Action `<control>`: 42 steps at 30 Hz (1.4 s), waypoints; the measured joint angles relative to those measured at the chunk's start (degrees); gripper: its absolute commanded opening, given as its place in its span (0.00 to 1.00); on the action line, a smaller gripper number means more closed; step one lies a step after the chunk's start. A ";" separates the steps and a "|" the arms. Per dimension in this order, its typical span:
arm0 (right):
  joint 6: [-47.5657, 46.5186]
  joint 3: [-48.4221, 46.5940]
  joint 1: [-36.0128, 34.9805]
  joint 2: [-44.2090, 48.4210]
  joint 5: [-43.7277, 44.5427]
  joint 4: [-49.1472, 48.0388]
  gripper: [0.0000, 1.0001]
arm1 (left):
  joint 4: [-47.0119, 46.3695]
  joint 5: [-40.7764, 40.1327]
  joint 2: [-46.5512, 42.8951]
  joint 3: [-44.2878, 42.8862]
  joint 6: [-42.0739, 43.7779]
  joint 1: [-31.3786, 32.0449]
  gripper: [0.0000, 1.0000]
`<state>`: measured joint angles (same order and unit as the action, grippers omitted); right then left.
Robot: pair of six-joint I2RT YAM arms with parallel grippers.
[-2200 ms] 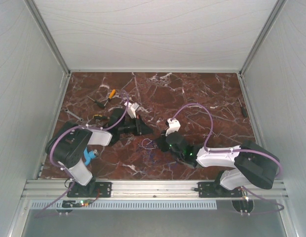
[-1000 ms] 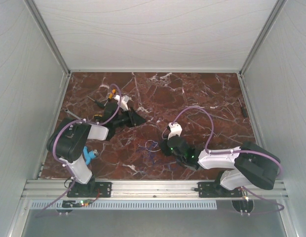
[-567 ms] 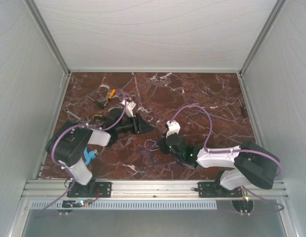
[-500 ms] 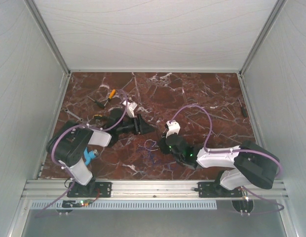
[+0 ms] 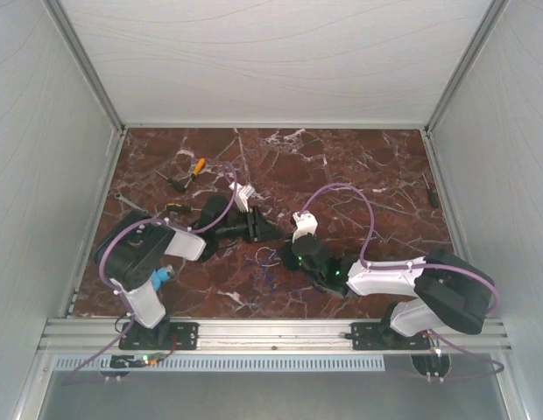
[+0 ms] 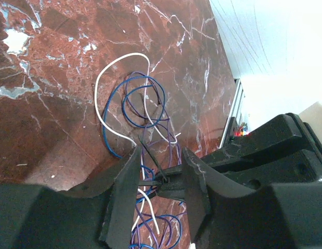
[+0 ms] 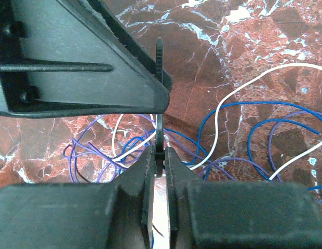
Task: Zip-tie the wires
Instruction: Tie the cable at the center of the board.
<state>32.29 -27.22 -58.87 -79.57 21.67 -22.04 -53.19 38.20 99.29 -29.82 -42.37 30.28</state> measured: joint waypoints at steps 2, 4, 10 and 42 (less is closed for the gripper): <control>-0.07 -0.02 0.00 -0.04 0.02 0.00 0.00 | -0.11 0.02 0.68 -0.52 -0.17 0.33 0.24; -0.09 -0.04 0.00 -0.15 0.02 0.00 0.00 | -0.35 0.07 1.36 -1.01 -0.44 0.61 0.15; -0.20 -0.17 0.00 -0.22 0.20 0.04 0.00 | -1.03 0.44 2.67 -1.73 -1.07 1.16 0.00; -0.07 -0.83 0.11 -1.14 0.33 -1.27 0.00 | 15.52 -1.62 0.87 -7.61 6.93 -4.22 0.00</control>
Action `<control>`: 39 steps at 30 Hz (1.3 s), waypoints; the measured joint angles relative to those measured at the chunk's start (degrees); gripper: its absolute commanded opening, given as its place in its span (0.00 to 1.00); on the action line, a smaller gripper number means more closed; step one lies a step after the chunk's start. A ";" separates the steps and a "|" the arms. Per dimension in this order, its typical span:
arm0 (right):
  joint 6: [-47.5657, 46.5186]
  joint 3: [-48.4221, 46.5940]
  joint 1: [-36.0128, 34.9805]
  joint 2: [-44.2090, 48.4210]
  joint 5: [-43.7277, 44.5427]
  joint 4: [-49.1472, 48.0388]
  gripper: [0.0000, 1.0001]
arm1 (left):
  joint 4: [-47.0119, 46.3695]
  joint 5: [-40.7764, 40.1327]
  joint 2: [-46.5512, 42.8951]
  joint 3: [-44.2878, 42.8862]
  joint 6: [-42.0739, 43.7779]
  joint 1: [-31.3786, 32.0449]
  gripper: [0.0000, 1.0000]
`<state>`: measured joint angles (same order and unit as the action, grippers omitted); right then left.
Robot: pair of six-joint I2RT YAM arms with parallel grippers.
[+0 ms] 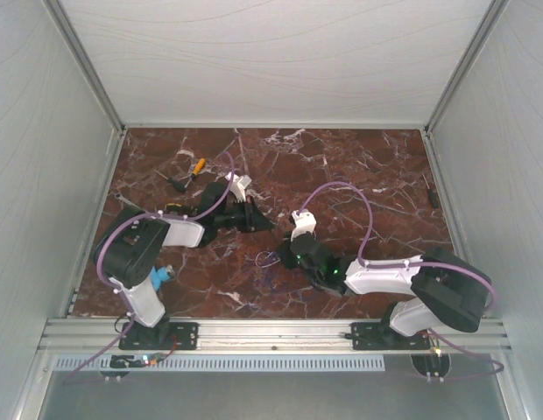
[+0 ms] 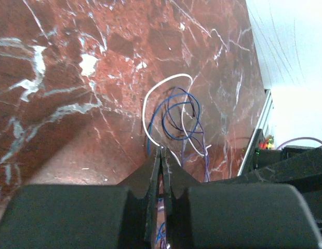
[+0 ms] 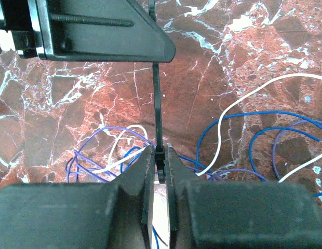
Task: Zip-tie the wires
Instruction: Tie the cable at the center of the board.
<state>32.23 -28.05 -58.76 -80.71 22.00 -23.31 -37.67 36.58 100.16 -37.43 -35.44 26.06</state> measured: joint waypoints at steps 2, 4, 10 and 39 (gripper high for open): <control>0.07 0.00 0.00 -0.20 -0.20 0.00 0.00 | 0.63 -0.74 0.00 -0.50 0.57 -0.63 0.00; 0.15 0.00 0.00 -0.37 -0.24 -0.02 0.00 | 1.25 -1.01 0.00 -0.94 0.98 -0.81 0.00; 0.20 -0.09 0.00 -0.98 -0.37 -0.02 0.00 | 1.95 -1.25 0.00 -1.07 1.73 -0.85 0.00; 0.24 -0.52 0.00 -1.92 -1.22 0.11 0.00 | 5.31 -1.31 2.36 -4.37 5.49 -7.52 0.00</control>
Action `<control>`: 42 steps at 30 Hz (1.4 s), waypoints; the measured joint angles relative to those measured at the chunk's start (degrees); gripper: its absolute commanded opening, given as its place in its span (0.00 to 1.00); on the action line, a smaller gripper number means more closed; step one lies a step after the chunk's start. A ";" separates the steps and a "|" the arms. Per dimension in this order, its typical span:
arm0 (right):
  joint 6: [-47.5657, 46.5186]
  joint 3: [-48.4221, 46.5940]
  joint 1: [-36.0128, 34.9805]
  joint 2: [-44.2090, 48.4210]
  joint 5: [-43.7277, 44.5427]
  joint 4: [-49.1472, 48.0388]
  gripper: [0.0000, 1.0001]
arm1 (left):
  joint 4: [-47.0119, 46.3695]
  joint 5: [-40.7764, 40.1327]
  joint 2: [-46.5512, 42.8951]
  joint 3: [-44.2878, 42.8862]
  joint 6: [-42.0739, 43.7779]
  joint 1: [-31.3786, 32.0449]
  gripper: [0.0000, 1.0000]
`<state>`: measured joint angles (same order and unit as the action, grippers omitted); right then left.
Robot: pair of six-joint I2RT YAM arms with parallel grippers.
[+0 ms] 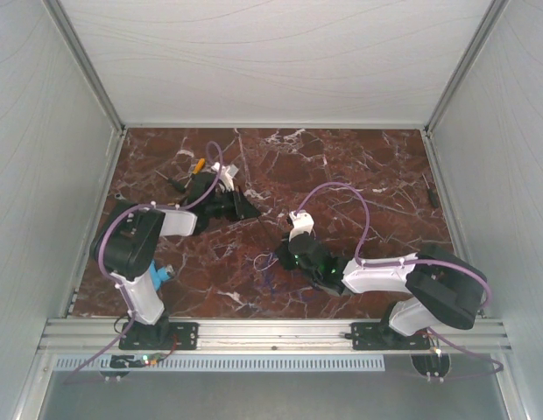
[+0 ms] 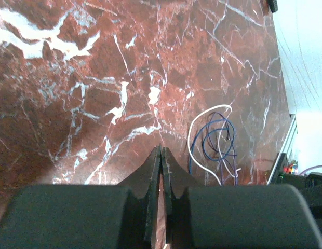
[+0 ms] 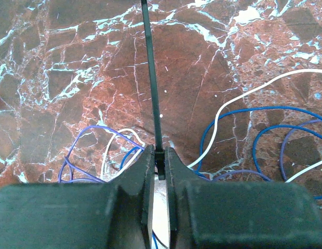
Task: Zip-tie the wires
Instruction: Tie the cable at the center of the board.
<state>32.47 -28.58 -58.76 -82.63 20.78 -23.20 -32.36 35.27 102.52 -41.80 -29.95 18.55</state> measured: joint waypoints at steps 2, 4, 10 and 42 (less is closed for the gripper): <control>0.00 -0.02 0.00 0.00 0.00 0.00 0.00 | 0.42 0.00 0.17 -0.74 0.35 -0.31 0.00; 0.00 -0.02 0.00 0.00 0.00 0.02 0.00 | 1.01 -0.17 0.22 -1.33 0.76 -0.57 0.00; 0.02 -0.07 0.00 0.00 0.00 -0.09 0.00 | 2.95 -0.35 0.76 -2.60 1.70 -1.49 0.00; -1.88 -6.49 0.52 -0.61 0.37 6.01 0.92 | 9.29 -2.73 5.18 -13.11 5.33 -5.92 0.57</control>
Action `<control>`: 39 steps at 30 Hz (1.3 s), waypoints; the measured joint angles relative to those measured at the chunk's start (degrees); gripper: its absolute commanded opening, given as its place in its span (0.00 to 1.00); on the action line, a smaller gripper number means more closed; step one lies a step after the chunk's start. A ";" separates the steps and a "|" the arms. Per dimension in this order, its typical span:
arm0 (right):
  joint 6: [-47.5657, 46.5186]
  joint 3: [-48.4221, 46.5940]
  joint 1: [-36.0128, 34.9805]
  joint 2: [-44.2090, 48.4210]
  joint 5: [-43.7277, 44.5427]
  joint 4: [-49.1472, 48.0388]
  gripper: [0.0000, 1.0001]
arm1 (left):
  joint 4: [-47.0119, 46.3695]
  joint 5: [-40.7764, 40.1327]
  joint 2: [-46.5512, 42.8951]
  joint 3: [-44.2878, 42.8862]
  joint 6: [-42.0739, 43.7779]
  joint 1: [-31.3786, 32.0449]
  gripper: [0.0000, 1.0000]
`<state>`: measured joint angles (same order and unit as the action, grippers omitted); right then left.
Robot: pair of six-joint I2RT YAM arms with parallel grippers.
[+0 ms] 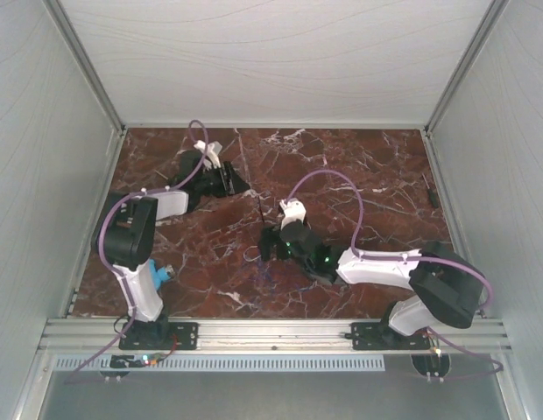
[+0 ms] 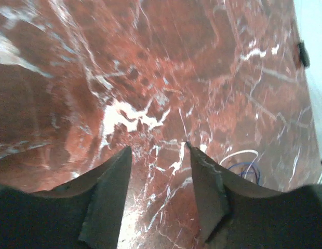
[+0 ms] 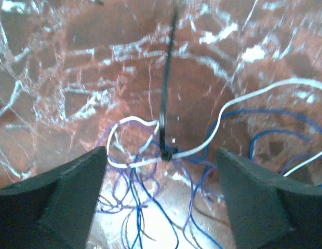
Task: Zip-tie the wires
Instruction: Tie the cable at the center of the board, then reset both arms
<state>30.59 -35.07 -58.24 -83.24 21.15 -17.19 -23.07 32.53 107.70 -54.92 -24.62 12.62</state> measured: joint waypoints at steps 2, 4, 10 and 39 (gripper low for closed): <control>-1.51 -3.21 1.16 0.11 -0.61 2.43 0.98 | -0.37 -0.68 -1.25 0.00 -0.04 -1.09 0.69; -3.37 -6.73 2.67 0.76 -1.03 4.66 0.98 | 0.09 -1.14 -3.26 -0.15 0.04 -1.60 0.93; -10.25 -17.09 7.72 6.03 -1.64 8.04 0.98 | 6.95 -3.85 -10.47 -6.08 2.12 -1.31 1.00; -31.41 4.09 40.00 6.43 -0.66 -11.19 0.98 | -5.79 -37.18 -54.16 37.35 19.50 -1.31 1.00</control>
<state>-0.82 -30.98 -18.24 -76.82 20.49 -28.38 -28.86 -4.64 53.54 -17.56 -5.13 11.31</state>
